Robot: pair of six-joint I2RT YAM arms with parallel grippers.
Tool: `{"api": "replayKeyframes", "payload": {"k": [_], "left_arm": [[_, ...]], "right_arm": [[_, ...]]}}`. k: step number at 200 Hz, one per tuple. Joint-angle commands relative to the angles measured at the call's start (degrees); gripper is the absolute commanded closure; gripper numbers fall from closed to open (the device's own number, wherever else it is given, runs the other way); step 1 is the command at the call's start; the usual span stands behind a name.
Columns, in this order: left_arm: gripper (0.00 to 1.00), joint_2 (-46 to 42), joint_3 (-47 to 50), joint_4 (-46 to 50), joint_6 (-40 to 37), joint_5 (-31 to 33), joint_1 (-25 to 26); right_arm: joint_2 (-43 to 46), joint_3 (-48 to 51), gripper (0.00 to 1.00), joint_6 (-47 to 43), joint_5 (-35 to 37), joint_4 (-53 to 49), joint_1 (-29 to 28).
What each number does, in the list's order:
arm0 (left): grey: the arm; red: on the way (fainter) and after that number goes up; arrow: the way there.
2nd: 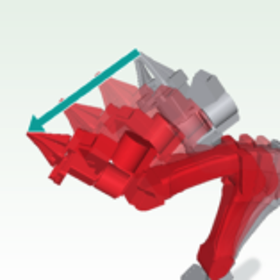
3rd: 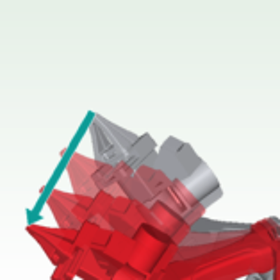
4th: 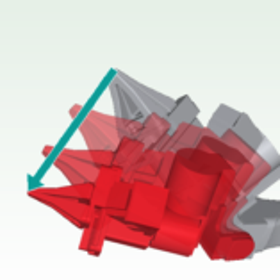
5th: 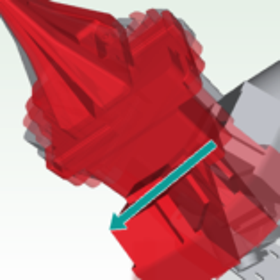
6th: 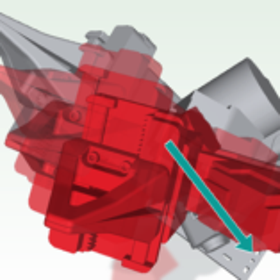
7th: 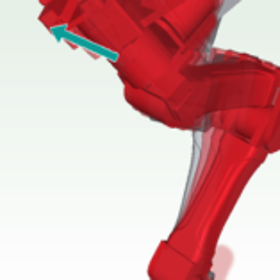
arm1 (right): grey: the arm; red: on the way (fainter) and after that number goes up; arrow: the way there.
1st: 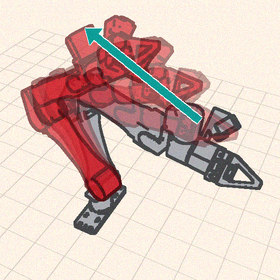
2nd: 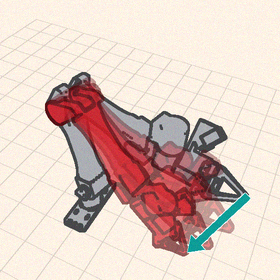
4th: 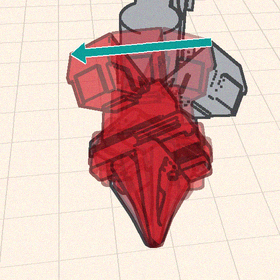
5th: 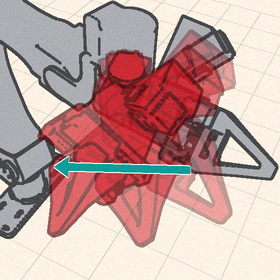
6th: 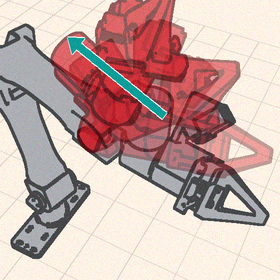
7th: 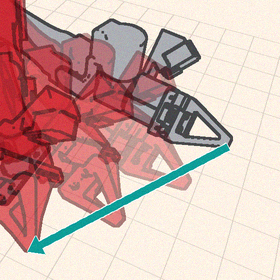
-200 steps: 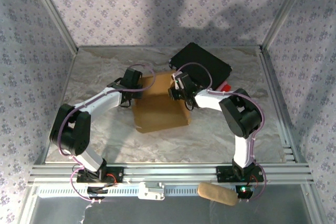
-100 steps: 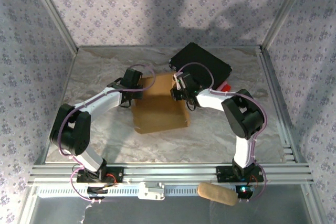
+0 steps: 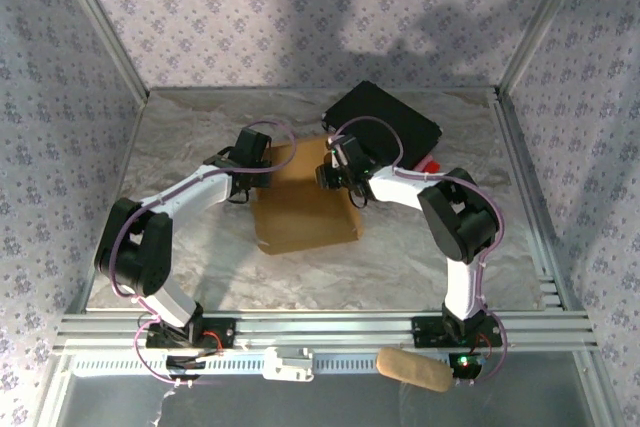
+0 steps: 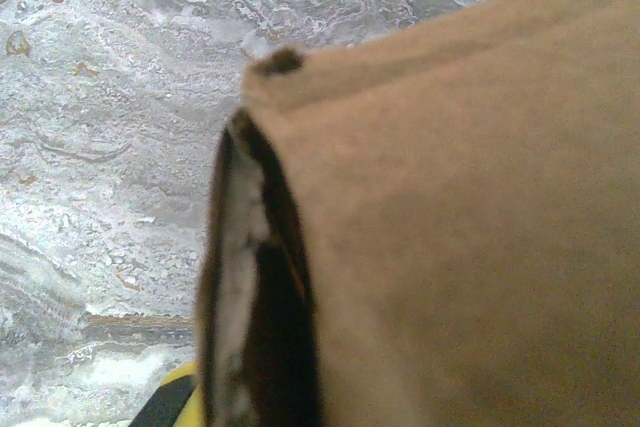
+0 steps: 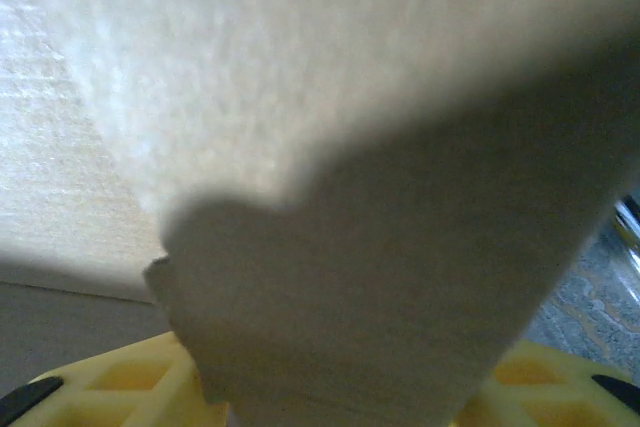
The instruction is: Fold the paper box
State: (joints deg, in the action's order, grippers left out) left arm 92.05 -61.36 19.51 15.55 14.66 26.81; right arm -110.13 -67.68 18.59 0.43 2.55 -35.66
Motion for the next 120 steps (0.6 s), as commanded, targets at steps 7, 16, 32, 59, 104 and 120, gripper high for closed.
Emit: {"api": "replayKeyframes", "payload": {"k": [7, 16, 32, 59, 104, 120], "left_arm": [[1.0, 0.06, -2.43, 0.71, -0.7, -1.24, 1.21], [1.0, -0.02, -2.35, 0.8, -0.7, -1.19, 1.18], [1.0, -0.2, -2.26, 0.92, -0.78, -1.12, 1.17], [1.0, -0.16, -2.31, 1.4, -0.79, -0.84, 1.2], [1.0, -0.29, -2.79, 2.2, -1.2, -0.29, 0.96], [1.0, -0.11, -3.01, 2.38, -1.4, -0.07, 0.88]], "right_arm": [[1.04, -1.31, 0.45, 1.41, -6.8, -0.26, -0.44], [1.35, 0.42, 0.43, 1.45, -9.99, 1.52, -0.05], [1.83, 2.3, 0.37, 1.46, -16.25, 4.15, 0.97], [3.77, 3.81, 0.29, 0.94, -25.93, 6.11, 2.91], [9.35, 9.27, 0.22, 0.29, -31.86, 6.55, 8.74], [9.59, 10.96, 0.22, 0.46, -33.4, 7.63, 11.19]]}}
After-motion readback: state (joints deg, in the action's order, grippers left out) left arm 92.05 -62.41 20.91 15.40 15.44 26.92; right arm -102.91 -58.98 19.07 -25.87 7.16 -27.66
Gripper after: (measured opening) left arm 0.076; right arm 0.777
